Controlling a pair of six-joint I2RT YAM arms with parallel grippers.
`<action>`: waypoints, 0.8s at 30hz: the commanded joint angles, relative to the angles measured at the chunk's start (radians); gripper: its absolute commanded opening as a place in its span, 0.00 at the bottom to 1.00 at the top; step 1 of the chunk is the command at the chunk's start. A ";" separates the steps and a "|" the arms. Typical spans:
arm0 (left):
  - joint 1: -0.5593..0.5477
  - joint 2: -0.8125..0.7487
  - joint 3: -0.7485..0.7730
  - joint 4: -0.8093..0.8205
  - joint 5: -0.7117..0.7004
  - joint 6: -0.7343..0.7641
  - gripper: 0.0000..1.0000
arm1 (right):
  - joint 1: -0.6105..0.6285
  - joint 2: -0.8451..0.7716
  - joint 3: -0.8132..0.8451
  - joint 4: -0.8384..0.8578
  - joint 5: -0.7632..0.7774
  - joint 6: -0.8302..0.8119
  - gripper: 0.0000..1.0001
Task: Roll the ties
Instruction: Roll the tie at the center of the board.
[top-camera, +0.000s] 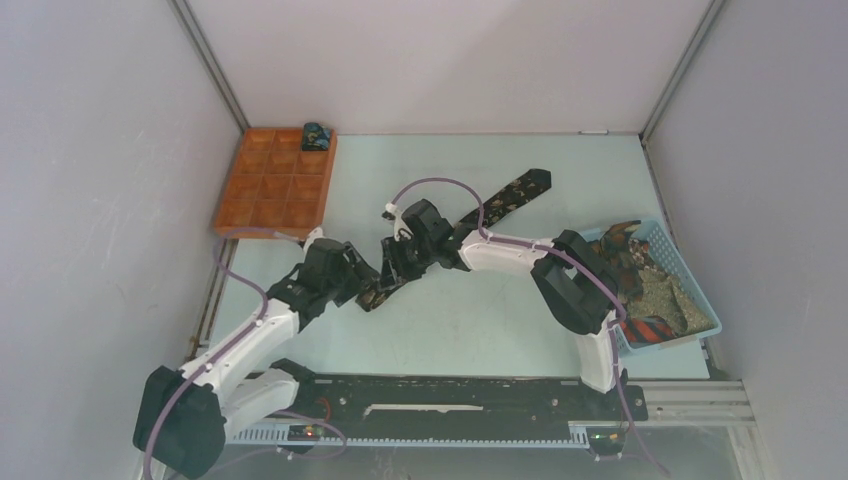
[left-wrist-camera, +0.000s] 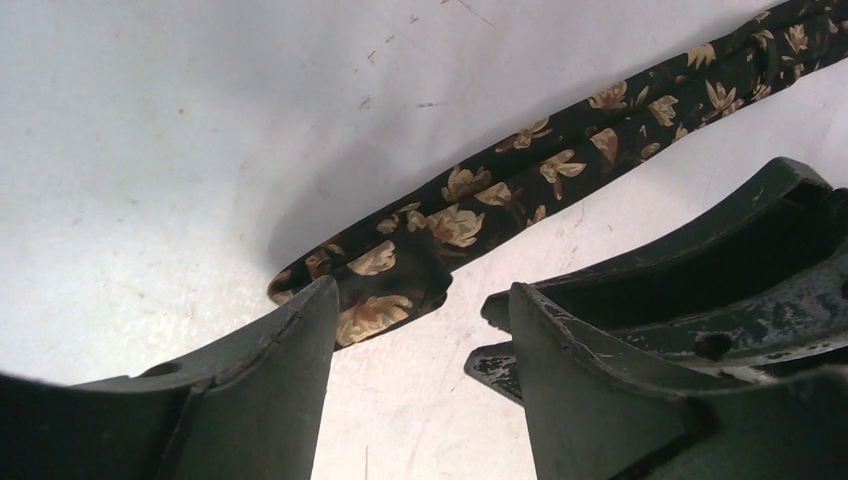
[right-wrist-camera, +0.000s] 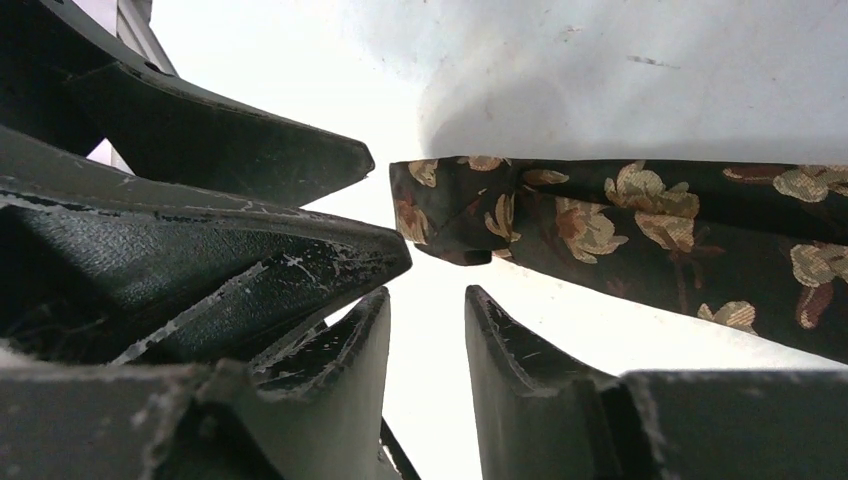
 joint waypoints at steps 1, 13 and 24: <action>0.021 -0.083 -0.010 -0.062 -0.025 0.036 0.69 | -0.005 -0.005 0.035 0.041 -0.012 0.018 0.38; 0.041 -0.348 -0.086 -0.230 -0.177 0.015 0.72 | -0.005 0.112 0.186 -0.077 0.041 -0.008 0.41; 0.041 -0.401 -0.130 -0.254 -0.157 0.006 0.72 | 0.006 0.170 0.242 -0.122 0.068 -0.028 0.40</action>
